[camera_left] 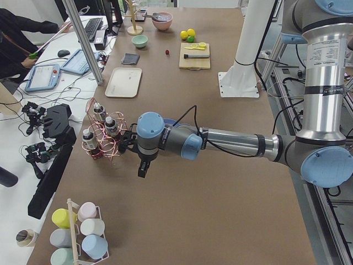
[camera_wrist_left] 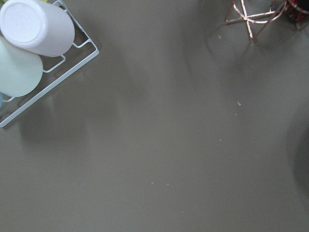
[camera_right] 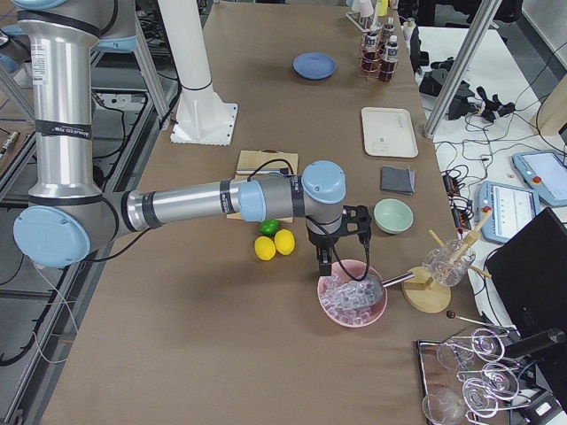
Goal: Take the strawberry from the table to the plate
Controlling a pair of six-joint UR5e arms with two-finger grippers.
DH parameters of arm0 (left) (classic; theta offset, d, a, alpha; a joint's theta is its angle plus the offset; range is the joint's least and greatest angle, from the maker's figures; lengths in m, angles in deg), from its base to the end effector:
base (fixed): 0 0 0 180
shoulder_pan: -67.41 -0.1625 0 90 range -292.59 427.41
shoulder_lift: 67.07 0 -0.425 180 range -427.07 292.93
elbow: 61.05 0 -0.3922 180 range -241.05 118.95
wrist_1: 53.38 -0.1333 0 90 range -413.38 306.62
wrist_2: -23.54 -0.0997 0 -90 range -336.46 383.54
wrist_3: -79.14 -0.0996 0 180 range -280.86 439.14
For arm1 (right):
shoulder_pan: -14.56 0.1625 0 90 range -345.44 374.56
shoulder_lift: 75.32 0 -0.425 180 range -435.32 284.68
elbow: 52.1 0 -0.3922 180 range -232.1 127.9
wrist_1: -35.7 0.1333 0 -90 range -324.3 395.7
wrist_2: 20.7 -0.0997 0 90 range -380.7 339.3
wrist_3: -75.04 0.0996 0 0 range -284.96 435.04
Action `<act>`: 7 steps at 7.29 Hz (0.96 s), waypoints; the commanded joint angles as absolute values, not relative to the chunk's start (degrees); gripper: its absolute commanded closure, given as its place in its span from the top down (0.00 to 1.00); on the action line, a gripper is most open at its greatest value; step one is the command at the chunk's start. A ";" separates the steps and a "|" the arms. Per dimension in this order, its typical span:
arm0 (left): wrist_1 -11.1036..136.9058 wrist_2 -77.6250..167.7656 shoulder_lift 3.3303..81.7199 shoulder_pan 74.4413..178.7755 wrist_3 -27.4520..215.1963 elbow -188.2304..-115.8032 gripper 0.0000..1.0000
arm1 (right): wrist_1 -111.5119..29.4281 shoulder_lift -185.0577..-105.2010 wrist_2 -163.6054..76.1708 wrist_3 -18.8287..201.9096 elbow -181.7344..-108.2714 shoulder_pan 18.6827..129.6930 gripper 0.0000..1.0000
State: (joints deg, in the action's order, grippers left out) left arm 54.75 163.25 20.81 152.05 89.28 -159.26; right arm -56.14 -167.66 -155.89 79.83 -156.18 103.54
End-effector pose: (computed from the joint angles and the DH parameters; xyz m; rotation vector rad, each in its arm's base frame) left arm -0.0112 -0.4948 0.5634 0.2766 0.8990 0.1061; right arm 0.0541 -0.4780 0.5594 0.1236 -0.7938 -0.0059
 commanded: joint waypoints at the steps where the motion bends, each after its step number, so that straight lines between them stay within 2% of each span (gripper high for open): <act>1: 70.39 164.08 21.08 139.46 107.27 -158.87 0.98 | -56.14 -167.52 -157.44 85.55 -157.99 103.33 1.00; 4: 85.62 153.57 21.09 124.94 121.83 -156.17 0.98 | -56.05 -168.14 -159.56 91.20 -159.94 102.02 1.00; 6: 93.19 152.12 21.52 122.87 122.82 -149.67 0.98 | -54.83 -166.21 -159.39 97.58 -159.94 97.37 1.00; 7: 93.57 152.03 21.35 122.87 122.74 -149.03 0.98 | -49.25 -166.20 -159.21 104.76 -159.50 93.96 1.00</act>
State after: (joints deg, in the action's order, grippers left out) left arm 91.62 152.46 21.36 123.35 122.51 -150.85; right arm -53.85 -166.69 -159.36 97.55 -159.80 97.50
